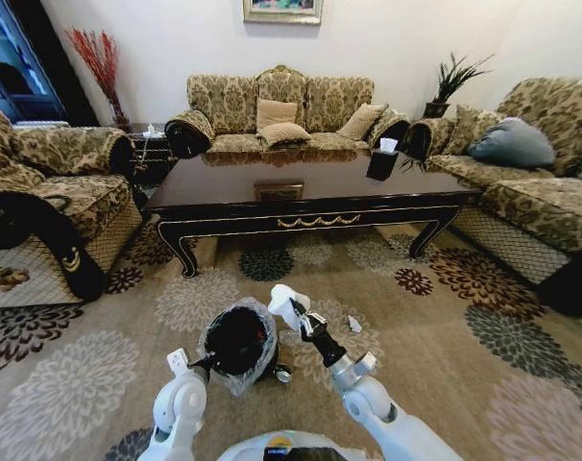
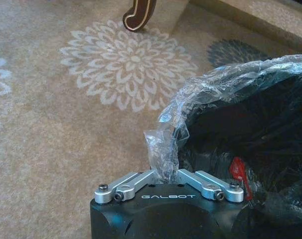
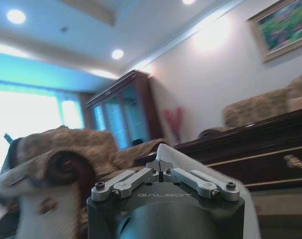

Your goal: Move to the front of the table and pick up the trash from the floor, then place it into the trash bin.

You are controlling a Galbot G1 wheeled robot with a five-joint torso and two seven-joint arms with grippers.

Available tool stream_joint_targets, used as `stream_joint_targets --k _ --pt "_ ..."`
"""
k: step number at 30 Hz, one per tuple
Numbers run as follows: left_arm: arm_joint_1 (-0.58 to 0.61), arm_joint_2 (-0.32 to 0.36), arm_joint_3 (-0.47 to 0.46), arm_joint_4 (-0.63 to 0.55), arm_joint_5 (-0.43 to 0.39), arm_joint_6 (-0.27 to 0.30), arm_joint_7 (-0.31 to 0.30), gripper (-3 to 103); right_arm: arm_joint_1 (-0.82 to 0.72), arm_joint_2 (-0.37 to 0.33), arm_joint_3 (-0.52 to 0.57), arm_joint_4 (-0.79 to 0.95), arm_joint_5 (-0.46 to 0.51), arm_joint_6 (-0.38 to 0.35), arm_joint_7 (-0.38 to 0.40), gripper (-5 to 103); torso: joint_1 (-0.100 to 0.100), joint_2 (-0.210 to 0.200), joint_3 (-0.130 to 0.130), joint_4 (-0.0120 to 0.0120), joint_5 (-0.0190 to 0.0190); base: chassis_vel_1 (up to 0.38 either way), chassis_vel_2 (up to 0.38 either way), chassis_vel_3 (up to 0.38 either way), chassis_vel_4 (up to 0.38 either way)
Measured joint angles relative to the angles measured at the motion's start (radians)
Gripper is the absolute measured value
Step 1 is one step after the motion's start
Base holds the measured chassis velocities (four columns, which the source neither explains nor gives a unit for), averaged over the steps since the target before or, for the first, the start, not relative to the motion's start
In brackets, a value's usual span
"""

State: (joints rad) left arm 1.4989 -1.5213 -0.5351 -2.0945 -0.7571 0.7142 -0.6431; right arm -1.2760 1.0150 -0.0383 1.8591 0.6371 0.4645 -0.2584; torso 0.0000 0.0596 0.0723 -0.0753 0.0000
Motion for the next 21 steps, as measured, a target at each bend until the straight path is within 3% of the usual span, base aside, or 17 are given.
stream_joint_targets --k 13,21 --pt "-0.012 -0.02 0.01 0.001 -0.018 -0.005 0.002 0 0.102 -0.01 -0.192 -0.054 -0.08 0.019 -0.029 0 0.0 0.0 0.0 -0.0001 -0.0001 0.0 0.0 0.0 0.0" --pt "-0.006 -0.024 0.016 -0.01 -0.02 -0.006 0.003 0 0.117 0.004 -0.203 -0.063 -0.091 0.017 -0.032 0 0.0 0.0 0.0 0.0 -0.0001 0.0 0.0 0.0 0.0"
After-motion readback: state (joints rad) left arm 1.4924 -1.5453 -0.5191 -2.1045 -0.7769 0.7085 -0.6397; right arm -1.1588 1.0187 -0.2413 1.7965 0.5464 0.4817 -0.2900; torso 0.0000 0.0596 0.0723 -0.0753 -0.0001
